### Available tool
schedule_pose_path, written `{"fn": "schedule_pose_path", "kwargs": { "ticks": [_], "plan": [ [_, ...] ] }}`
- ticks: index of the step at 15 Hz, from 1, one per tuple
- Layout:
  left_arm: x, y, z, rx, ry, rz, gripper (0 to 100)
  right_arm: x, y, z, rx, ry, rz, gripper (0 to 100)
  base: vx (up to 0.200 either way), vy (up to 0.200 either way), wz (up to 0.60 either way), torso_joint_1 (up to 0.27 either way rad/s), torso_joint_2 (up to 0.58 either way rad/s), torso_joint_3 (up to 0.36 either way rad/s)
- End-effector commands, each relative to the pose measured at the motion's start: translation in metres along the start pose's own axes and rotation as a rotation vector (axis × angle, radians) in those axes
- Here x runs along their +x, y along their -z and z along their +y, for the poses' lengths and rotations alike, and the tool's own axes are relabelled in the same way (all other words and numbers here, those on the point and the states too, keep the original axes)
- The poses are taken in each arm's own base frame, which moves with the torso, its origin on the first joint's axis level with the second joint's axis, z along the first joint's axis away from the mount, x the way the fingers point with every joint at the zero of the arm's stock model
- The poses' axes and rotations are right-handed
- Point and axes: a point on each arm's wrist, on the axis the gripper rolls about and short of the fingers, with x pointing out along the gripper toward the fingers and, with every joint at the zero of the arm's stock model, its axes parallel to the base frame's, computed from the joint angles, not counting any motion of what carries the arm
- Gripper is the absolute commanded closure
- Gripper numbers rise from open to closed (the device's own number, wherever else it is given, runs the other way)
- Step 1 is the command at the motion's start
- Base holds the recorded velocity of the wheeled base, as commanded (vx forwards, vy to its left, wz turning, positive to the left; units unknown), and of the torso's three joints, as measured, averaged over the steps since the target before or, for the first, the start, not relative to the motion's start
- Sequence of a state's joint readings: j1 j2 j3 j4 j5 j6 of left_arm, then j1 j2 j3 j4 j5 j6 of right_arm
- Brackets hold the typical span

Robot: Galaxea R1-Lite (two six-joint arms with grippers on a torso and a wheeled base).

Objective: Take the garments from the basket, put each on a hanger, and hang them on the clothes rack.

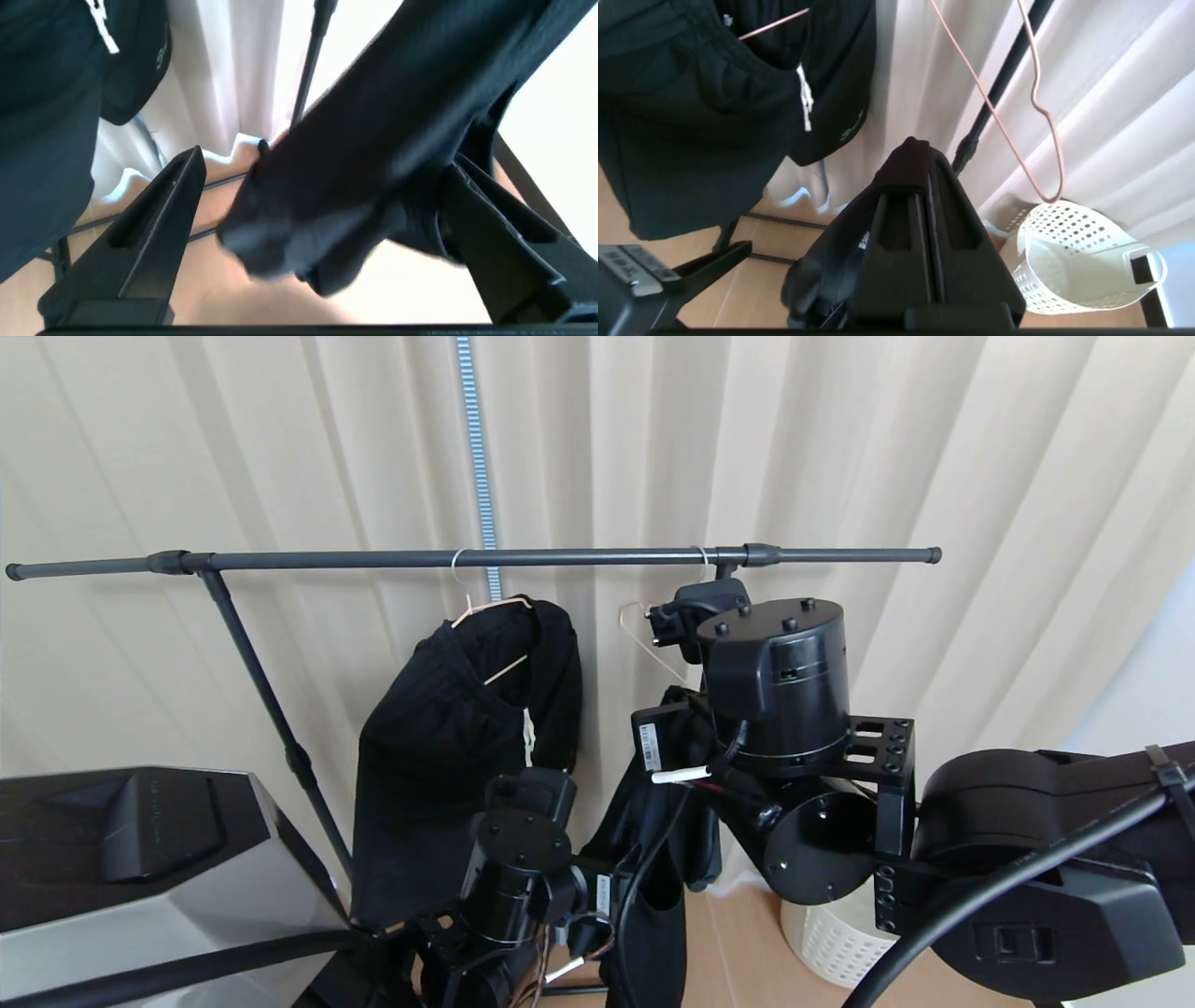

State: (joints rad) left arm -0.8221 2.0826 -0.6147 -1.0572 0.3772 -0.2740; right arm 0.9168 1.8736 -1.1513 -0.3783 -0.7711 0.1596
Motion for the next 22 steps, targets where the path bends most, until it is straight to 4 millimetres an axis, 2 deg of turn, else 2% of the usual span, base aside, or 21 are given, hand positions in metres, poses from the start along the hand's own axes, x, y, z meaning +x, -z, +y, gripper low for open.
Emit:
{"fn": "schedule_pose_path", "kwargs": {
  "ticks": [1, 7, 10, 15, 17, 22],
  "plan": [
    [-0.002, -0.001, 0.000, 0.003, 0.001, -0.002, 0, 0.003, -0.001, -0.004, 0.006, 0.014, -0.001, 100, 0.000, 0.000, 0.00, 0.000, 0.00, 0.000],
    [0.001, -0.005, 0.006, 0.015, -0.038, -0.042, 0, 0.004, -0.001, -0.009, 0.003, 0.025, 0.002, 100, 0.000, 0.000, 0.00, 0.000, 0.00, 0.000],
    [0.001, -0.008, 0.004, 0.009, -0.033, -0.056, 0, -0.002, 0.003, -0.002, -0.011, 0.001, 0.008, 100, 0.000, 0.000, 0.00, 0.000, 0.00, 0.000],
    [-0.003, -0.004, -0.001, 0.022, -0.013, -0.045, 0, -0.002, 0.003, -0.001, -0.010, -0.002, 0.006, 100, 0.000, 0.000, 0.00, 0.000, 0.00, 0.000],
    [-0.006, 0.000, -0.009, 0.029, 0.019, -0.051, 0, -0.003, 0.002, 0.000, -0.005, -0.006, 0.001, 100, 0.000, 0.000, 0.00, 0.000, 0.00, 0.000],
    [0.003, 0.007, -0.009, 0.047, 0.006, -0.065, 0, -0.008, 0.002, 0.005, -0.008, -0.022, -0.002, 100, 0.000, 0.000, 0.00, 0.000, 0.00, 0.000]
  ]
}}
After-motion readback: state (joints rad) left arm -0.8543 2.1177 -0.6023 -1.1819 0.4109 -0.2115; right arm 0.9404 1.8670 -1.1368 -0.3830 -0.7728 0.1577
